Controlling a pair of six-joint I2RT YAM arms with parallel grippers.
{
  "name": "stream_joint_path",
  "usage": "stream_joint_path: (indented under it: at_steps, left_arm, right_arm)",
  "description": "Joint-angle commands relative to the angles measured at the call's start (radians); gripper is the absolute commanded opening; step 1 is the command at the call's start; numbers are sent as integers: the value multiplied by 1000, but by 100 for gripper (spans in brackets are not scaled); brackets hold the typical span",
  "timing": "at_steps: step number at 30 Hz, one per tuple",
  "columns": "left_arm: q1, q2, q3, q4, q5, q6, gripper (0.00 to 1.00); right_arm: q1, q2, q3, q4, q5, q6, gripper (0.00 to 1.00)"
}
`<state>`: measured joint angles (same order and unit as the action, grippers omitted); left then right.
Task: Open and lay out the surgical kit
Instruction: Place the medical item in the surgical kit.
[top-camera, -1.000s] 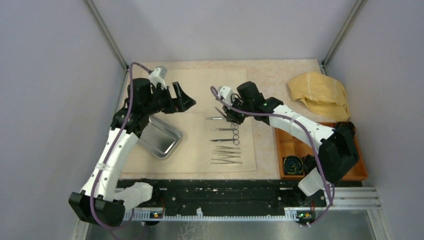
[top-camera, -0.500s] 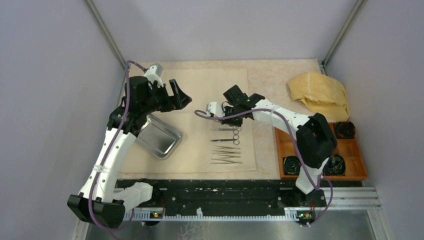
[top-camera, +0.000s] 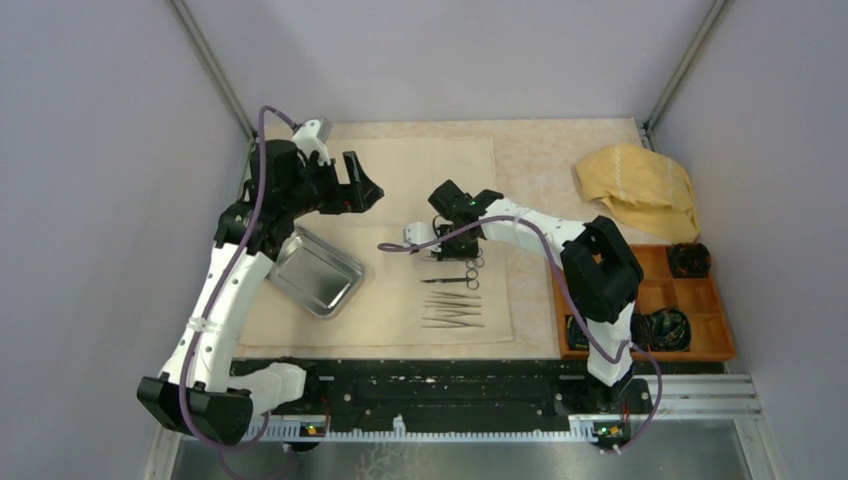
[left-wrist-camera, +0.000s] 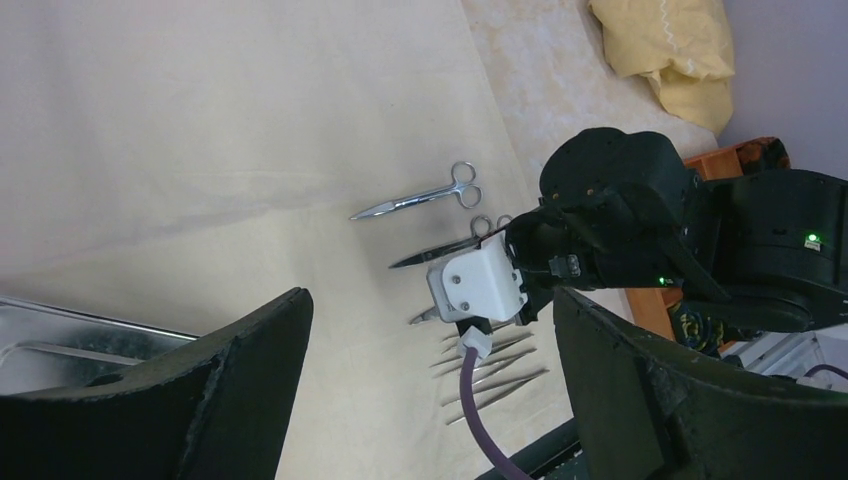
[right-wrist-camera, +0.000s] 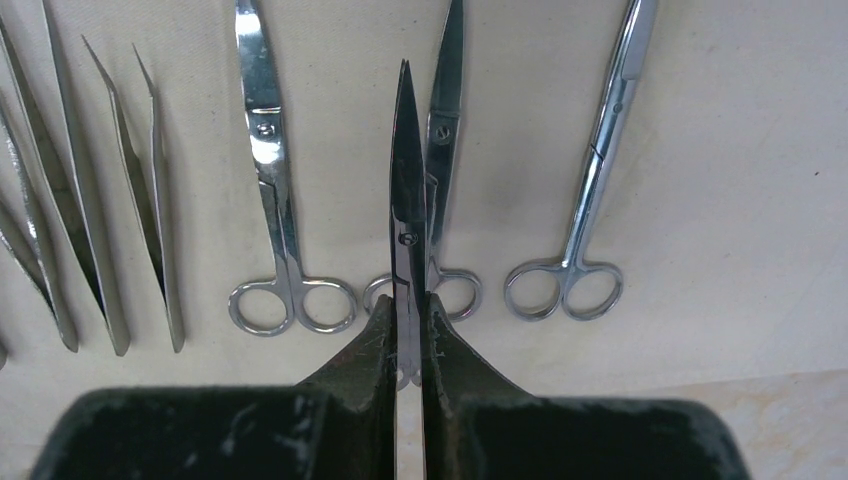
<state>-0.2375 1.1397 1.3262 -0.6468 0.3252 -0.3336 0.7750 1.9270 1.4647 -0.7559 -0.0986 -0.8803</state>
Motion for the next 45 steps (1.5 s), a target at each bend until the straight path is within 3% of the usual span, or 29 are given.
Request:
stream_joint_path:
  at_steps: [1,11,45]
  left_arm:
    - [11,8,43,-4,24,61,96]
    - [-24,0,61,-29,-30,139,99]
    - [-68,-30,32,-33,-84,171,99]
  right_arm:
    - [22,42,92,-36,37,-47,0]
    - [32,130,187,-91,64,-45,0]
    - [35,206,245,-103,62,73,1]
